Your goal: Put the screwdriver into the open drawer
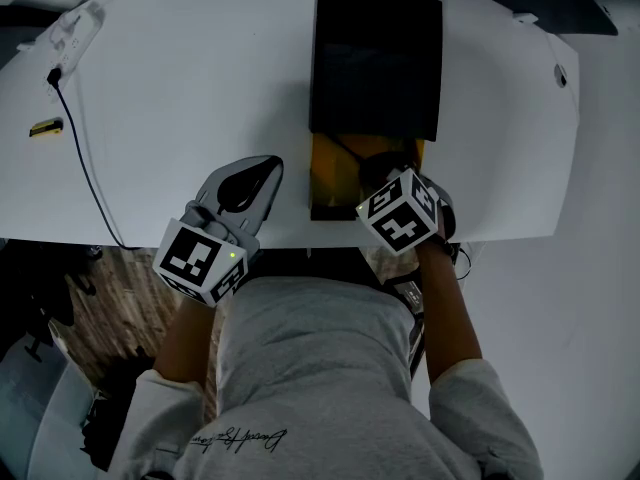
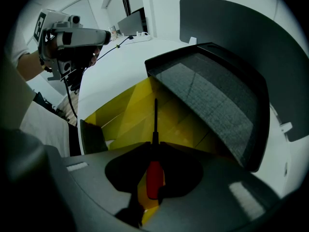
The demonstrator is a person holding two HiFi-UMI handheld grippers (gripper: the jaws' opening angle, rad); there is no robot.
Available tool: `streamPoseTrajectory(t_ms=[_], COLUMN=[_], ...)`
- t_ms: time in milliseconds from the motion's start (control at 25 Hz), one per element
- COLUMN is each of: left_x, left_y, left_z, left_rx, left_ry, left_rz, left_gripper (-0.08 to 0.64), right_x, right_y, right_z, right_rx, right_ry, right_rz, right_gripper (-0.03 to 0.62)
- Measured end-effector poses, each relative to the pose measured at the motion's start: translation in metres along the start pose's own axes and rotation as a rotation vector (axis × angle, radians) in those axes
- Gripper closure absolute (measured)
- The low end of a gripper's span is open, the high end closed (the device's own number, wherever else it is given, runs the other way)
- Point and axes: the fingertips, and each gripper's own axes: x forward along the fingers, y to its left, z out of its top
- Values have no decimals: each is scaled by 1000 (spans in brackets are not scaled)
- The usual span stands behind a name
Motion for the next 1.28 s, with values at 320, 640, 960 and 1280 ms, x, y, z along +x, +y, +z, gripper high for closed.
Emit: streamPoseTrajectory(t_ms=[320, 640, 960, 1280], left_x=[2, 1, -4, -10], left_y=[-3, -11, -21, -39], left_z=[1, 4, 10, 22], left_rx=[5, 5, 31, 63], left_ry=[-1, -4, -16, -37], left_rz=[-3, -5, -1, -2], left_gripper=[560, 560, 560, 560], right_x=[-2, -9, -24, -53], right_y=[0, 1, 3, 5], right_z=[-3, -1, 2, 9], right_rx=[-4, 8, 27, 67], right_ry=[0, -35, -88, -196], right_rz=[0, 6, 14, 8], right_gripper=[492, 491, 492, 518])
